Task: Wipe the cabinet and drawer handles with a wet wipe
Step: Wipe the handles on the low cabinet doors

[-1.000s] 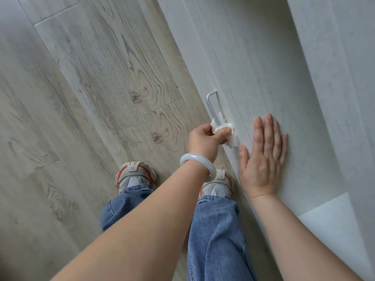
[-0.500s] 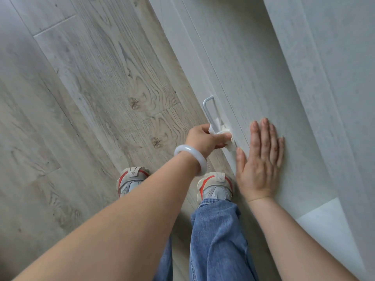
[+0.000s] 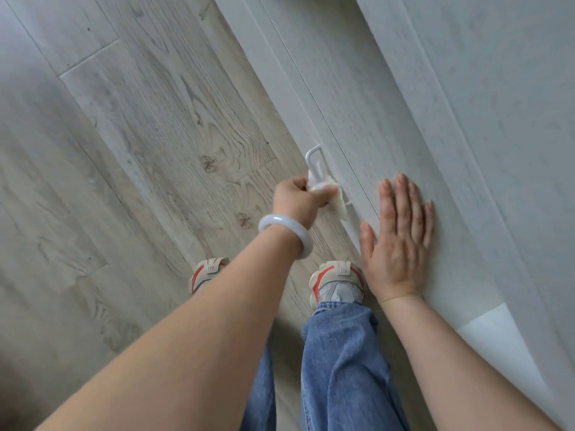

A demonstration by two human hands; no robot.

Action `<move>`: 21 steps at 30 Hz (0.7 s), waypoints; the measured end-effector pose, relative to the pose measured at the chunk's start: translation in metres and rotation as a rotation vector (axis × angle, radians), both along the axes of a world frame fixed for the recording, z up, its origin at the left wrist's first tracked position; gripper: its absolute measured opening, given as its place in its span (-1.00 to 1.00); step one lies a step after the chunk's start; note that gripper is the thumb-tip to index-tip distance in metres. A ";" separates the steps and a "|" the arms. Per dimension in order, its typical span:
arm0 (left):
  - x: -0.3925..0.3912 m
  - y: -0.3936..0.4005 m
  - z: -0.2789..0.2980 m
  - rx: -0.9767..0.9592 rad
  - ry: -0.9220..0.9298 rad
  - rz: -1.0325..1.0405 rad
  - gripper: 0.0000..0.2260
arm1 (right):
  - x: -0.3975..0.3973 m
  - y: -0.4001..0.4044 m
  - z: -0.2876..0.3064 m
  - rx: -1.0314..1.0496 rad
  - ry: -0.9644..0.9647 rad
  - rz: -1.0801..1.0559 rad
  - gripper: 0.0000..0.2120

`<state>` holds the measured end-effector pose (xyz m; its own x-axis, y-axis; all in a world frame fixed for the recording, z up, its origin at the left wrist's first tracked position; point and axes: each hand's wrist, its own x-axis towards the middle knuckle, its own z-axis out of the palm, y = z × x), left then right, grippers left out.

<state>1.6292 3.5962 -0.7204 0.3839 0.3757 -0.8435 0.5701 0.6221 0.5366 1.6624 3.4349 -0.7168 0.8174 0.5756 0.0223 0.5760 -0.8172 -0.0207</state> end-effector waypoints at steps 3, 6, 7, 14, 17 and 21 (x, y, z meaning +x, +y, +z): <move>-0.007 -0.017 -0.002 0.011 0.024 -0.088 -0.77 | 0.000 0.001 0.003 0.002 0.011 -0.002 -0.46; -0.006 0.000 0.001 0.170 -0.012 -0.272 -0.79 | 0.002 0.004 0.009 0.075 0.013 0.007 -0.45; -0.005 0.008 0.002 0.256 -0.009 -0.337 -0.77 | 0.003 0.009 0.012 0.131 0.017 0.006 -0.44; 0.005 0.040 -0.001 0.444 -0.059 -0.282 -0.79 | 0.040 0.064 0.018 0.328 0.100 0.021 -0.46; 0.009 0.044 -0.001 0.490 -0.111 -0.235 -0.79 | 0.044 0.076 0.009 0.301 0.058 0.021 -0.47; 0.000 0.025 -0.005 0.373 -0.139 -0.028 -0.73 | 0.038 0.075 0.003 0.238 -0.012 0.008 -0.47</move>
<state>1.6294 3.6209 -0.7259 0.4989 0.6342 -0.5907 0.4903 0.3555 0.7958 1.7004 3.5101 -0.7134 0.8117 0.5595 0.1678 0.5839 -0.7856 -0.2050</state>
